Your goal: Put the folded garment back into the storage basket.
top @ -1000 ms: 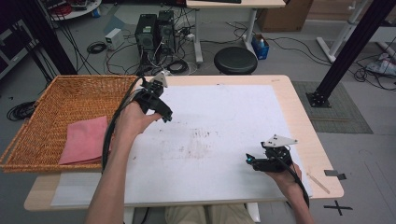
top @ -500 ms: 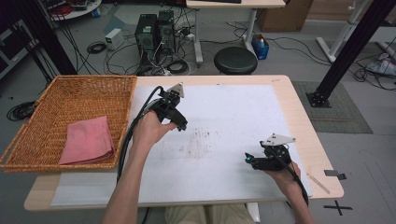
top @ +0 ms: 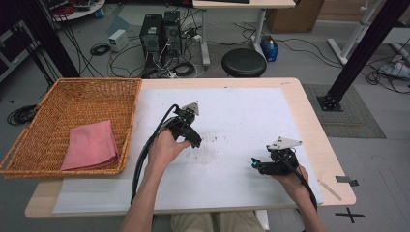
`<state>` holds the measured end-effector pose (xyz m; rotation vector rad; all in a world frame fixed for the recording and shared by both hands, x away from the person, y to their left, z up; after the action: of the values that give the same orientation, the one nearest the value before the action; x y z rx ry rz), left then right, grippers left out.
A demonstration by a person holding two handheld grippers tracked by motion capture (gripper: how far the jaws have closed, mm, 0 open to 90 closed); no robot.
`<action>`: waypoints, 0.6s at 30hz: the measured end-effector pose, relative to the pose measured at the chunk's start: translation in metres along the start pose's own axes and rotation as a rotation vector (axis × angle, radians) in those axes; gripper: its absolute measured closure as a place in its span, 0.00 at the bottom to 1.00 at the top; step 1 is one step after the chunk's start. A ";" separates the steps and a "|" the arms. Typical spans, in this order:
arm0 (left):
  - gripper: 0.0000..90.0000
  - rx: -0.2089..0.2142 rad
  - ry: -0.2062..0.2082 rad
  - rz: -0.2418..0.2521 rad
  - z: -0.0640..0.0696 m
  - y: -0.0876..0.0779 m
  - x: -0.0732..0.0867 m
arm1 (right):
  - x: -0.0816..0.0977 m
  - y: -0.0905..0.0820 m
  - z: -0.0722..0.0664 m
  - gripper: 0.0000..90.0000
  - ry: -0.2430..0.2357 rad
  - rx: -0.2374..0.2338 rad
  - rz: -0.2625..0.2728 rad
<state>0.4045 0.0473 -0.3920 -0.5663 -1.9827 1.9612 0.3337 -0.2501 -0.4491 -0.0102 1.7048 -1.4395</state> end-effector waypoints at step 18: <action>0.25 0.008 0.003 0.001 0.013 0.022 0.009 | -0.004 0.004 -0.003 0.27 -0.019 -0.013 -0.011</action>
<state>0.3920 0.0401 -0.4149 -0.5680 -1.9728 1.9666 0.3362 -0.2442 -0.4502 -0.0402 1.7013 -1.4316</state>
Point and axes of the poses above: each handheld gripper's, and its own axes: y roughly forward along the jaws, x roughly out of its underside, z roughly to its right, the point moved 3 cm from there along y, roughly forward along the jaws, and after that the axes turned 11 degrees about -z, right-handed, at the moved point
